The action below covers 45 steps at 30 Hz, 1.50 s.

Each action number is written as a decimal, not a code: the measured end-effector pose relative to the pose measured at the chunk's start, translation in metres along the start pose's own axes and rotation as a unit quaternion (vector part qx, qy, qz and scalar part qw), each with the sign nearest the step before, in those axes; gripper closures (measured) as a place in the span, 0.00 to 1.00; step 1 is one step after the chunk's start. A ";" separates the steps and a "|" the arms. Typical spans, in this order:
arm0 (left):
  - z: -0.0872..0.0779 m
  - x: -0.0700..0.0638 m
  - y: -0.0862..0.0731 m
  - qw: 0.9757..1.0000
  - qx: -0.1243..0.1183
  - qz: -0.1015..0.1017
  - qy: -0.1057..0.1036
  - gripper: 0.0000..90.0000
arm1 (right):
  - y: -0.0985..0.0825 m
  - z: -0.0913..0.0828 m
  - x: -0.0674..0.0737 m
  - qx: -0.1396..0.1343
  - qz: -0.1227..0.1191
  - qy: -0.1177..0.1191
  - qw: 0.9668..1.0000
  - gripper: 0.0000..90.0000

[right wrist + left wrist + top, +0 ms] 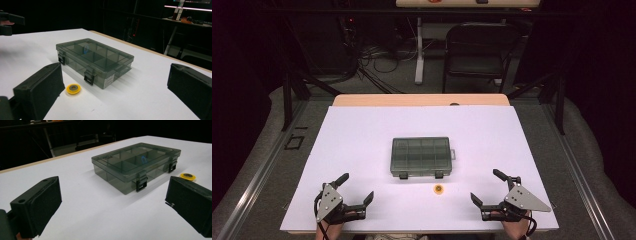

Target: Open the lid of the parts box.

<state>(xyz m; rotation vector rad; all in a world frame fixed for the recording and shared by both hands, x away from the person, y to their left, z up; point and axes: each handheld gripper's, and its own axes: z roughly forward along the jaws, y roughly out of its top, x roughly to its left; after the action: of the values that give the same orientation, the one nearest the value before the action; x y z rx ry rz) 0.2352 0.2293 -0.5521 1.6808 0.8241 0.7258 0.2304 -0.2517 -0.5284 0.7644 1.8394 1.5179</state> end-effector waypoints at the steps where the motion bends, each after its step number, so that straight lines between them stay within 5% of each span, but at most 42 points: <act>1: 0.000 0.000 0.000 1.000 -0.001 0.000 -0.001 0.00 | 0.000 0.000 0.000 0.002 0.003 0.001 1.000 0.00; 17: 0.003 0.001 0.002 1.000 0.014 -0.006 0.001 0.00 | 0.002 0.006 -0.003 0.022 0.005 0.002 1.000 0.00; 25: 0.004 0.003 0.005 1.000 0.020 -0.017 -0.016 0.00 | 0.007 0.016 -0.003 0.031 -0.003 0.011 0.999 0.00; 45: 0.026 -0.002 0.019 0.998 0.042 0.009 -0.049 0.00 | 0.017 0.054 -0.011 0.071 -0.007 0.043 0.997 0.00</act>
<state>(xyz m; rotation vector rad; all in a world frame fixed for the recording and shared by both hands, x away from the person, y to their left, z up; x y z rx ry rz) 0.2584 0.2097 -0.5397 1.7864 0.7808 0.6239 0.2799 -0.2233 -0.5179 0.7596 2.0291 1.4435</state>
